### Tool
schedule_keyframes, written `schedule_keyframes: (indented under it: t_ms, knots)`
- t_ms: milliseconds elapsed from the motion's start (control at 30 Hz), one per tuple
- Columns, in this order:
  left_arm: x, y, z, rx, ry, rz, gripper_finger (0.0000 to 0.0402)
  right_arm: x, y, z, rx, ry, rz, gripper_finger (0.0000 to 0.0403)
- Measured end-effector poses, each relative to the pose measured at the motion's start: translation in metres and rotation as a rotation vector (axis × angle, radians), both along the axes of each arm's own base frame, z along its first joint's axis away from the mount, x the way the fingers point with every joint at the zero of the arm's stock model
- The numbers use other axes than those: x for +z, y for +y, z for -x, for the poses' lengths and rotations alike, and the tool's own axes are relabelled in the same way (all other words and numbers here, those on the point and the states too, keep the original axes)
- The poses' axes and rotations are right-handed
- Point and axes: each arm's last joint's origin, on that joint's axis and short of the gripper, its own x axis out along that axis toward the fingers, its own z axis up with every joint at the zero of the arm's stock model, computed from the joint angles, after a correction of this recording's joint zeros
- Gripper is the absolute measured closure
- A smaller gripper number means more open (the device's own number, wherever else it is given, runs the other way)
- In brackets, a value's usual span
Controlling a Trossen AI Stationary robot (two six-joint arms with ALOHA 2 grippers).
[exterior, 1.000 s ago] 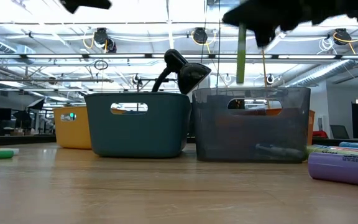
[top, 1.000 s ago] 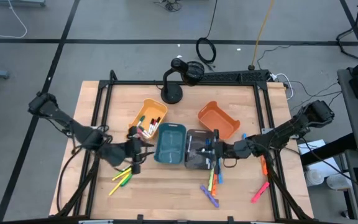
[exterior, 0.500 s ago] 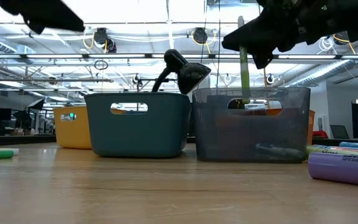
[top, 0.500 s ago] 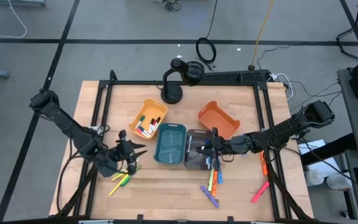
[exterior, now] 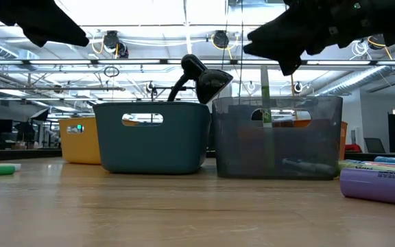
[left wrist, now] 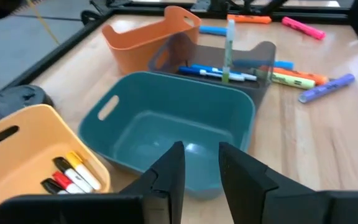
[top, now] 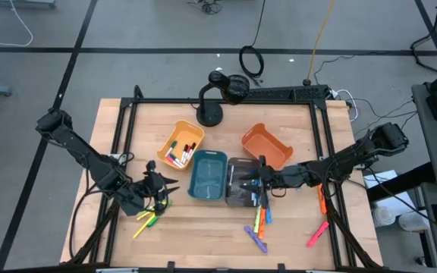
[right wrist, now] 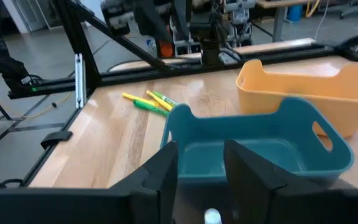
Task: Pick & Place Markers
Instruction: Put the top light green marker into the black bin
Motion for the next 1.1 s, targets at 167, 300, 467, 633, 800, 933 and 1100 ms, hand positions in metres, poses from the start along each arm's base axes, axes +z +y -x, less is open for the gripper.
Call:
schedule_keyframes:
  t_ms: [167, 300, 467, 633, 800, 933, 1100]
  knots:
    - [0.000, -0.001, 0.000, -0.018, 0.011, 0.025, 0.0300, 0.005, 0.000, -0.001, 0.002, -0.053, -0.011, 0.0251]
    - [0.000, -0.001, 0.000, -0.017, 0.011, 0.025, 0.0300, 0.014, 0.002, 0.003, 0.014, -0.101, -0.008, 0.0240]
    - [0.000, -0.001, 0.000, -0.017, 0.011, 0.024, 0.0300, 0.027, 0.010, 0.012, 0.060, -0.159, 0.014, 0.0237]
    - [0.000, -0.001, 0.000, -0.017, 0.011, 0.024, 0.0300, 0.034, 0.020, 0.019, 0.109, -0.189, 0.014, 0.0240]
    - [0.000, -0.001, 0.000, -0.017, 0.011, 0.024, 0.0300, 0.037, 0.027, 0.023, 0.141, -0.215, 0.009, 0.0234]
    - [0.000, -0.001, 0.000, -0.017, 0.011, 0.024, 0.0300, 0.036, 0.031, 0.025, 0.159, -0.209, 0.003, 0.0232]
    - [0.000, -0.001, 0.000, -0.017, 0.011, 0.024, 0.0300, 0.021, 0.032, 0.026, 0.175, -0.042, -0.100, 0.0238]
